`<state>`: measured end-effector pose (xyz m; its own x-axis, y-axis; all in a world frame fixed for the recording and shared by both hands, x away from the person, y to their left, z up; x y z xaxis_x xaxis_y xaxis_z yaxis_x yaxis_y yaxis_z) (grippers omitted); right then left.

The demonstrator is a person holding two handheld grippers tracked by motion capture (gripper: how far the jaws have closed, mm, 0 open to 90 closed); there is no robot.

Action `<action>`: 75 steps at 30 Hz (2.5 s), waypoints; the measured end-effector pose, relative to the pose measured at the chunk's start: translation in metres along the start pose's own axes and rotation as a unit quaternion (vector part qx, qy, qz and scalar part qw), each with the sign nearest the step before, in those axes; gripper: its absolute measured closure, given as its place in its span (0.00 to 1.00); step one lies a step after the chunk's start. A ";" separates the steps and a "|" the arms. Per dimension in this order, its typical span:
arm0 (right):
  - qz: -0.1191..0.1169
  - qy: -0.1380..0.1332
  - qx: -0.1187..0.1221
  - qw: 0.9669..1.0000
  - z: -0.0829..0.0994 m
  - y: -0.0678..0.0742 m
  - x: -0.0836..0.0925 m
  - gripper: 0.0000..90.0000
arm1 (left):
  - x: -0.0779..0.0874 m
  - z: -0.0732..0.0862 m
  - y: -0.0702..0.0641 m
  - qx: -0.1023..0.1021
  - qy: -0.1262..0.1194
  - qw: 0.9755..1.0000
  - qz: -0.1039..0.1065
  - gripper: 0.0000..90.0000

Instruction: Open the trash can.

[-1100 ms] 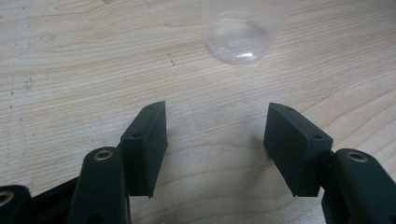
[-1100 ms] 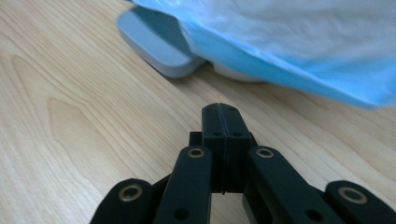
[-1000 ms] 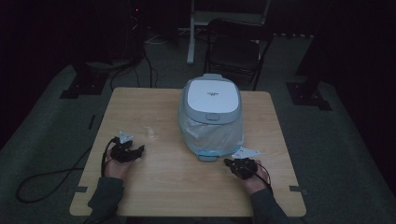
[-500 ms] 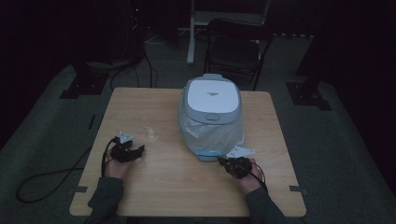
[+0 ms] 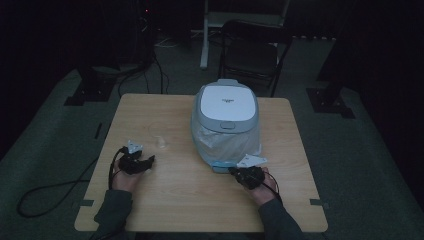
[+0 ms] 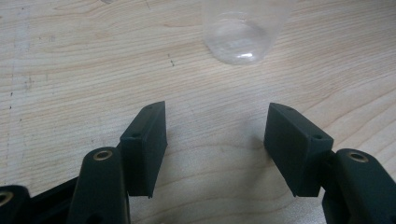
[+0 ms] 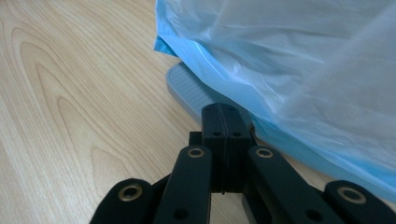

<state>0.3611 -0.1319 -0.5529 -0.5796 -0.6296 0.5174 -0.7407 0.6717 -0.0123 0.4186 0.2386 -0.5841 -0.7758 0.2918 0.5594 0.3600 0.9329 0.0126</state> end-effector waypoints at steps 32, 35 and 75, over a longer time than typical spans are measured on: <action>-0.003 0.003 0.025 1.000 -0.010 0.011 -0.025 1.00 | 0.000 0.000 0.000 0.000 0.000 1.000 0.000 0.44; -0.004 -0.001 0.023 1.000 -0.008 0.011 -0.026 1.00 | 0.000 0.000 0.000 0.000 0.000 1.000 0.000 0.44; 0.011 0.022 0.036 0.999 0.002 0.014 -0.036 1.00 | 0.000 0.000 0.000 0.000 0.000 1.000 0.000 0.44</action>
<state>0.3704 -0.1007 -0.5734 -0.5819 -0.5957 0.5536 -0.7512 0.6545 -0.0853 0.4188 0.2383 -0.5842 -0.7756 0.2909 0.5602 0.3592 0.9332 0.0127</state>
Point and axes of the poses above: each handheld gripper's, and its own axes: x roughly backward along the jaws, z roughly out of its underside, y roughly to its left, the point moved 6 cm from there along -x, roughly forward along the jaws, and after that the axes turned 9 degrees about -y, right-handed, at the moved point
